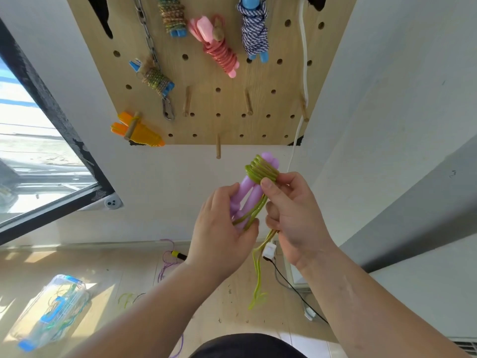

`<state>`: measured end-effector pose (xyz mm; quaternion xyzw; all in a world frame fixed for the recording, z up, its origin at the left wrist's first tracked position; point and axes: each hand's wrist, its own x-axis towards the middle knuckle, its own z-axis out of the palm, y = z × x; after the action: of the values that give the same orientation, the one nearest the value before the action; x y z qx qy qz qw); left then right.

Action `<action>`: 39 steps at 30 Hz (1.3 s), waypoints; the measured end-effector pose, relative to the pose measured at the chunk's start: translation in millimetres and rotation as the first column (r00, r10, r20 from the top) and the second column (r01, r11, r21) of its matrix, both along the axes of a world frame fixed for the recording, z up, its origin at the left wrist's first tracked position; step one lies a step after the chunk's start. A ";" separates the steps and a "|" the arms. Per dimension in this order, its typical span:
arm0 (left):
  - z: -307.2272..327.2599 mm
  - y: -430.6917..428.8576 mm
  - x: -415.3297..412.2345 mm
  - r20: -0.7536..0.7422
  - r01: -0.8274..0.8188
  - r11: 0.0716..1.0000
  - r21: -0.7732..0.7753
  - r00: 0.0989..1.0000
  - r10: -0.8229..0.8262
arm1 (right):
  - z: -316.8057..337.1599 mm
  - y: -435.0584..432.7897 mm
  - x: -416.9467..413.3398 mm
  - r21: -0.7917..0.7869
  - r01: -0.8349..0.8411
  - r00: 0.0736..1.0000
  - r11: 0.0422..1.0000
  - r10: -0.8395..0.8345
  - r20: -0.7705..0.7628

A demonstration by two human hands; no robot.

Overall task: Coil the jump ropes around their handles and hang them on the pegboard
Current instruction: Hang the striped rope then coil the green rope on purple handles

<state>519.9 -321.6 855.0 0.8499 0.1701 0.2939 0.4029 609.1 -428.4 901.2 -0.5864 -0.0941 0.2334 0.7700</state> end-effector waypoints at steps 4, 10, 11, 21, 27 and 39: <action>4.7 8.7 -5.5 0.110 0.014 1.000 0.004 0.994 -0.015 | 3.9 -10.7 4.4 0.019 -0.083 0.997 0.996 0.083 -0.007; 24.2 10.5 -7.2 0.083 0.137 0.860 -0.492 0.990 -0.110 | 2.6 -22.6 7.5 -0.003 -0.157 0.987 0.988 0.157 -0.037; 25.1 9.2 -6.9 0.094 0.154 0.817 -0.556 0.988 -0.122 | 2.6 -24.5 9.7 -0.014 -0.187 0.981 0.982 0.187 -0.051; 24.8 8.9 -11.5 0.227 0.269 0.176 -0.947 0.947 -0.227 | 4.4 -30.7 19.5 -0.084 -0.441 0.893 0.894 0.446 0.064; 23.5 11.1 -15.1 0.388 0.353 -0.162 -0.921 0.824 -0.413 | 0.1 -30.0 17.8 0.009 -0.435 0.881 0.900 0.423 0.214; 23.7 -6.8 -17.2 -0.090 0.016 0.998 -0.066 0.996 -0.022 | -4.0 -20.7 0.6 -0.192 0.033 0.968 0.981 0.016 0.250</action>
<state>502.7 -328.4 878.7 0.8503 0.1897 0.2454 0.4251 609.7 -449.1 897.2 -0.6839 -0.1648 0.1621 0.6919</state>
